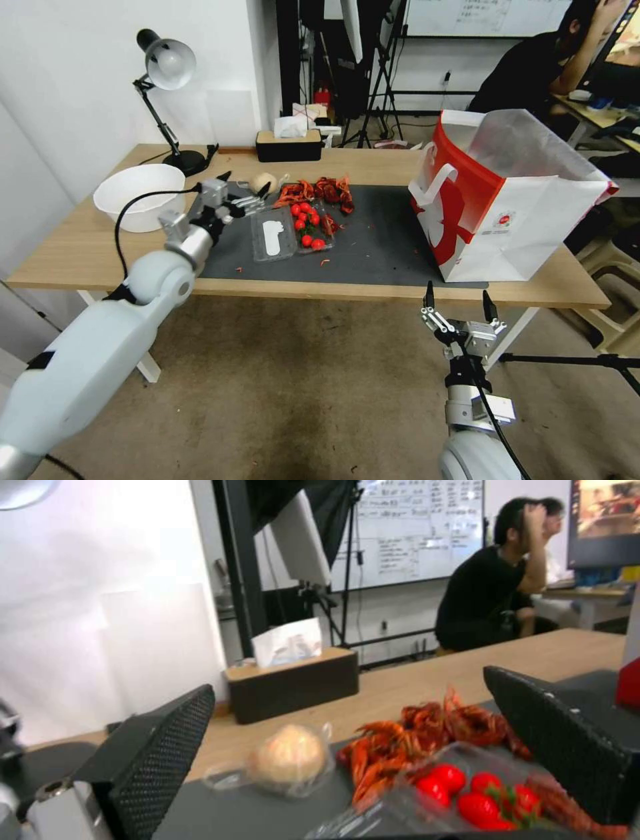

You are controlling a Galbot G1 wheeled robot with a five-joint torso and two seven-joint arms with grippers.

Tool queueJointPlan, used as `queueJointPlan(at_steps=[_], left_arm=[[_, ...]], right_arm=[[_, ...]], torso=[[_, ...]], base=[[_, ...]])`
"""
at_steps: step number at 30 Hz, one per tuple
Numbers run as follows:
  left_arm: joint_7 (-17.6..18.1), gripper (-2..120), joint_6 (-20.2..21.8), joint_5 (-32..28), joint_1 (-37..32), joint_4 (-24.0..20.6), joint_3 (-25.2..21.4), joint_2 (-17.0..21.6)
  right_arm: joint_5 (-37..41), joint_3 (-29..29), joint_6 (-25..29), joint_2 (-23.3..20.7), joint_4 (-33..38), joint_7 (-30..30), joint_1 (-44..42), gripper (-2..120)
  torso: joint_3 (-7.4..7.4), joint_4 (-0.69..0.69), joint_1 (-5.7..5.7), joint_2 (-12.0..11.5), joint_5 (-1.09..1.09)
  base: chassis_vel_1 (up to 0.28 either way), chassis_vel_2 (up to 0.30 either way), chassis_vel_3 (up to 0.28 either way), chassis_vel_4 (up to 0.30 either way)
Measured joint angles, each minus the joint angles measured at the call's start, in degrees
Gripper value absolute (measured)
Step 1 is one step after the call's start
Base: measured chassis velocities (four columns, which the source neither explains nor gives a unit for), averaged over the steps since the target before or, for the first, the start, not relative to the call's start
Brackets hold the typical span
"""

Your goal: Pick up the trash from the table and place it into the takeout bag.

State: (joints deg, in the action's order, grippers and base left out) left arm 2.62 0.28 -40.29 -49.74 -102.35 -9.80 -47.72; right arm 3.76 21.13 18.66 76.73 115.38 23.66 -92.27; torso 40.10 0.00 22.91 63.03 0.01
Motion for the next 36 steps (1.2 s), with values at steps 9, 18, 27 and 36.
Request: queueJointPlan(at_steps=[9, 18, 27, 36], left_arm=[[0.49, 100, -0.14, 3.03, -11.58, -4.04, -8.04, -1.32], [0.9, 100, -0.83, 5.72, -19.58, -6.4, -15.2, -4.54], [1.16, 100, -3.06, 8.45, -27.25, -7.84, -20.43, -8.36], [1.32, 100, -5.7, 12.53, -34.95, -9.14, -23.96, -11.01]], right_arm=[[-0.11, -0.08, -0.05, -0.01, -0.06, 0.0, 0.0, 100], [-0.2, -0.14, -0.02, 0.1, -0.06, 0.05, -0.05, 100], [-0.22, -0.1, 0.1, 0.05, -0.13, 0.18, -0.02, 100], [-0.31, -0.15, 0.13, 0.15, -0.12, 0.19, -0.1, 100]], torso=[[0.0, 0.01, 0.0, 0.0, 0.0], [0.01, 0.0, 0.01, 0.0, -0.01], [0.0, 0.0, 0.01, 0.0, -0.01], [0.0, 0.0, 0.01, 0.0, 0.0]], base=[[0.0, 0.0, 0.0, 0.0], [0.0, 0.0, 0.0, 0.0], [0.0, 0.0, 0.0, 0.0], [0.0, 0.0, 0.0, 0.0]])
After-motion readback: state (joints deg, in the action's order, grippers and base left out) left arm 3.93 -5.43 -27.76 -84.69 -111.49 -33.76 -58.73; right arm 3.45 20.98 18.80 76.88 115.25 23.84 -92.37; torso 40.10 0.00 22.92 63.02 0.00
